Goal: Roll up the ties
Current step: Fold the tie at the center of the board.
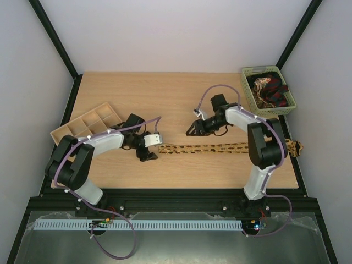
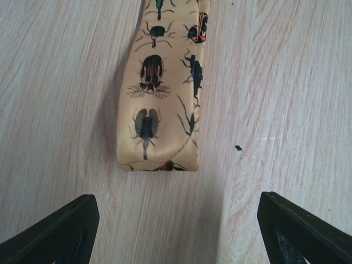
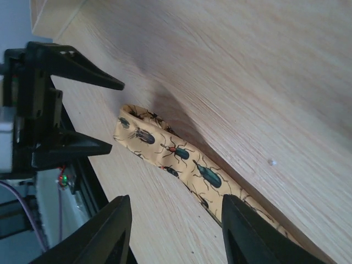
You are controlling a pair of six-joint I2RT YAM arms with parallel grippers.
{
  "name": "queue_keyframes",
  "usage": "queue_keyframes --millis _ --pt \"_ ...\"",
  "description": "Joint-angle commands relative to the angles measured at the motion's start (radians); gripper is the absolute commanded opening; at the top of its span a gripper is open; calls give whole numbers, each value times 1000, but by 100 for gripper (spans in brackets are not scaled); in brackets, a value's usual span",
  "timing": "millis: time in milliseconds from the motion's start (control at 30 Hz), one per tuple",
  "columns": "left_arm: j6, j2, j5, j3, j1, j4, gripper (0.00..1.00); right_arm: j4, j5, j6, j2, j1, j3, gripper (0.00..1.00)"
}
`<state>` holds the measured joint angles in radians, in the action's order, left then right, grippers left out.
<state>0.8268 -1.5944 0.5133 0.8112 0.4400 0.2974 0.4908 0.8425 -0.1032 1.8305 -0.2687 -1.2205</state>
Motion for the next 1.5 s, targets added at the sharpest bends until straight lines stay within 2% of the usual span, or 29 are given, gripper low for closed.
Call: queue_keyframes --millis 0,167,367,567,967,1033,1267,1467 --pt "17 54 28 -45 -1 -63 81 -81 58 189 62 -49 22 45" --pt "-19 51 57 -67 -4 -140 77 -121 36 222 81 -95 64 34" --pt "-51 -5 26 -24 6 -137 71 -140 15 214 125 -109 64 18" --pt "-57 -36 -16 14 37 -121 69 -123 0 204 174 -144 17 10" --pt "-77 -82 -56 47 72 -63 64 -135 -25 199 237 -205 27 6" --pt "-83 -88 -63 48 76 -62 61 -130 -42 188 254 -205 34 6" --pt "-123 -50 -61 69 108 -72 40 -148 -52 187 253 -205 65 5" --pt "-169 -48 -33 116 172 -112 33 -147 -44 191 262 -205 61 5"
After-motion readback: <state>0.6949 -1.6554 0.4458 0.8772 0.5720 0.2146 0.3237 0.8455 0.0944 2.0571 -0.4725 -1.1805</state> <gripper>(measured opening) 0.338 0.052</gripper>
